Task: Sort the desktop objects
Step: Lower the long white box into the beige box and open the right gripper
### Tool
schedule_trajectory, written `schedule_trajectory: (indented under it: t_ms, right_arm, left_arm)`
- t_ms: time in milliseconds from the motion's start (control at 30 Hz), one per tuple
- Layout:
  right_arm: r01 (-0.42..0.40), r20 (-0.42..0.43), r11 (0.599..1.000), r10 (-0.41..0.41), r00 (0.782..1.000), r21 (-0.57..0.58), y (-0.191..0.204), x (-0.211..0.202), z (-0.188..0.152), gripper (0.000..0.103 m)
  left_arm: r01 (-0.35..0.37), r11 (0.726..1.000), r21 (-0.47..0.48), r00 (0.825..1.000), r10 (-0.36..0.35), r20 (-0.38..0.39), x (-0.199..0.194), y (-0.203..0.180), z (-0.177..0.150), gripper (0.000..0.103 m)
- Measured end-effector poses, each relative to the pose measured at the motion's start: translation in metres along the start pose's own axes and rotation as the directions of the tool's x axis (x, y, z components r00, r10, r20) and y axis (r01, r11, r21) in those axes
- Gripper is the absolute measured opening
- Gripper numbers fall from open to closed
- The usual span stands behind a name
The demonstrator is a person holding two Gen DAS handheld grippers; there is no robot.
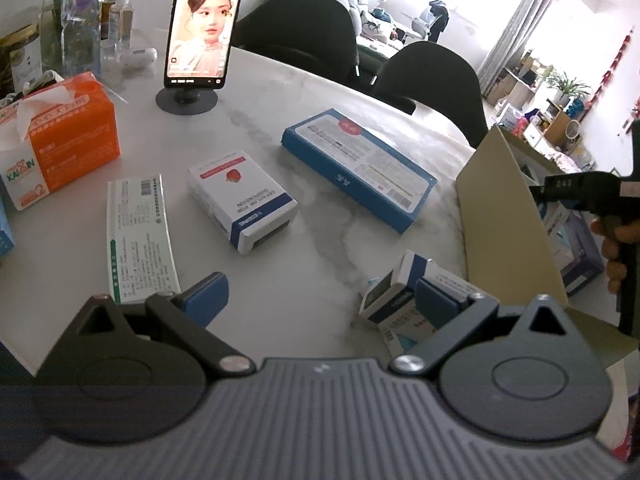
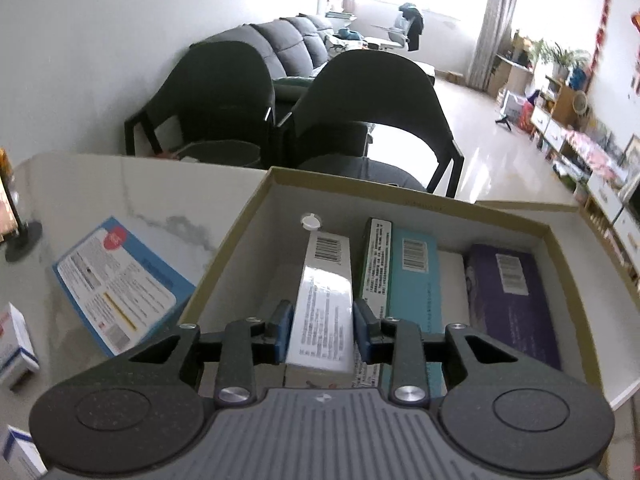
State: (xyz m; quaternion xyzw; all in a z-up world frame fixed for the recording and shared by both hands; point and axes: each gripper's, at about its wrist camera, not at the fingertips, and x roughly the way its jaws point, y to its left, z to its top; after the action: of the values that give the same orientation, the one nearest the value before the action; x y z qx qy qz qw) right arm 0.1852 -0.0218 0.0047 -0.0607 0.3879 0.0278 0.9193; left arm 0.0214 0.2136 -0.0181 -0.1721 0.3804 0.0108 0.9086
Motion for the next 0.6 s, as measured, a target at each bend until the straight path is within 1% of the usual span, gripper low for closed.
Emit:
schedule_trajectory:
  t_ms: [167, 233, 367, 467, 600]
  right_arm:
    - [0.027, 0.009, 0.997, -0.027, 1.0, -0.078, 0.004, 0.001, -0.004, 0.046]
    - [0.039, 0.019, 0.994, -0.037, 0.999, -0.105, 0.006, 0.001, -0.007, 0.048]
    - [0.058, 0.049, 0.986, -0.051, 0.998, -0.157, 0.011, -0.003, -0.009, 0.048]
    - [0.042, 0.076, 0.985, -0.03, 0.997, -0.169, 0.008, -0.01, -0.006, 0.05]
    - [-0.025, 0.084, 0.994, 0.034, 0.996, -0.109, -0.008, -0.02, 0.004, 0.051]
  left_arm:
    - [0.001, 1.0, 0.005, 1.0, -0.001, -0.006, 0.002, -0.002, 0.0, 0.101]
    - [0.001, 1.0, 0.007, 1.0, -0.001, -0.006, 0.003, -0.003, 0.001, 0.101]
    - [0.003, 1.0, 0.013, 1.0, -0.003, -0.005, 0.003, -0.004, 0.002, 0.101]
    - [0.003, 1.0, 0.016, 1.0, -0.003, -0.006, 0.004, -0.006, 0.002, 0.101]
    - [0.006, 1.0, 0.02, 1.0, -0.005, -0.009, 0.006, -0.008, 0.003, 0.101]
